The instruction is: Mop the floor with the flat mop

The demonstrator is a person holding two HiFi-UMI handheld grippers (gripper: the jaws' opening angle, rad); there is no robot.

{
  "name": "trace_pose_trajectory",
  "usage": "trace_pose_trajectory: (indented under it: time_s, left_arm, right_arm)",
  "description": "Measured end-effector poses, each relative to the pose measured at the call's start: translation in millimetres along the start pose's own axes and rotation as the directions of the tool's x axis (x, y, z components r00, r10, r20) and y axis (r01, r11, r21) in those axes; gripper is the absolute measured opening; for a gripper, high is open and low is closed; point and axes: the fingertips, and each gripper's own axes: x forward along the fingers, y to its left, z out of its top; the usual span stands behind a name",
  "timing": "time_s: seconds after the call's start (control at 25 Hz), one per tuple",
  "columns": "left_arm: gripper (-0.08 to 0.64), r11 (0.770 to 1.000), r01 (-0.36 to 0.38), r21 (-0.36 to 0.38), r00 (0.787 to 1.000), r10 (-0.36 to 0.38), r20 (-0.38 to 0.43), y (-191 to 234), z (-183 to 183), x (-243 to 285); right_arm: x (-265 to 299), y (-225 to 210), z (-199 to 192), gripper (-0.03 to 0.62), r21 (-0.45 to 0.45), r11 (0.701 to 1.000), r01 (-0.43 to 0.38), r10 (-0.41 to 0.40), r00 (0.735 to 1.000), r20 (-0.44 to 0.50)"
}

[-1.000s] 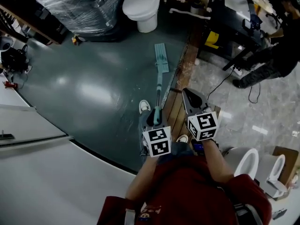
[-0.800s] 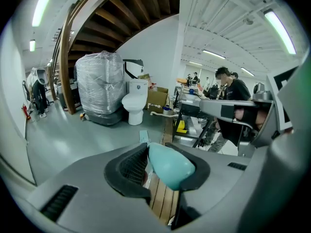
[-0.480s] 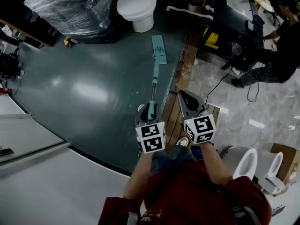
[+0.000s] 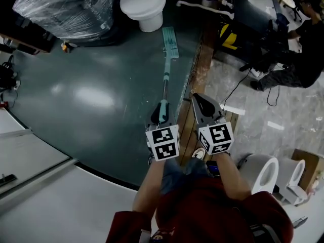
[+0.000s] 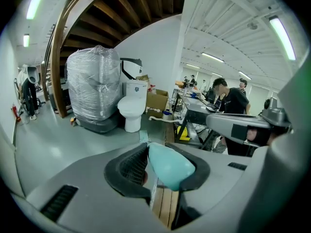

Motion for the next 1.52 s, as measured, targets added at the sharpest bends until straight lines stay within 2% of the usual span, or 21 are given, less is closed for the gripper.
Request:
trace_pose_trajectory:
  time_s: [0.4, 0.84, 1.16, 1.32, 1.52]
  left_arm:
    - [0.127, 0.999, 0.025, 0.028, 0.999, -0.026, 0.021, 25, 38, 78]
    - [0.127, 0.997, 0.044, 0.056, 0.998, -0.046, 0.037, 45, 64, 147]
    - [0.127, 0.995, 0.053, 0.084, 0.999, -0.053, 0.007, 46, 58, 157]
    - [0.127, 0.998, 0.054, 0.037, 0.998, -0.053, -0.025, 46, 45, 153]
    - [0.127, 0.998, 0.049, 0.036, 0.998, -0.048, -0.030, 39, 40, 141]
  right_arm:
    - [69, -33, 2, 0.017, 0.037, 0.996, 0.077, -0.077, 0.997, 0.000]
    - [123, -65, 4, 0.017, 0.048, 0.989, 0.141, -0.141, 0.990, 0.006]
    - [126, -71, 3, 0.017, 0.061, 0.984, 0.168, -0.169, 0.986, 0.009]
    - [118, -68, 2, 0.017, 0.063, 0.984, 0.169, -0.169, 0.985, 0.009]
    - [101, -70, -1, 0.017, 0.067, 0.982, 0.175, -0.176, 0.984, 0.004]
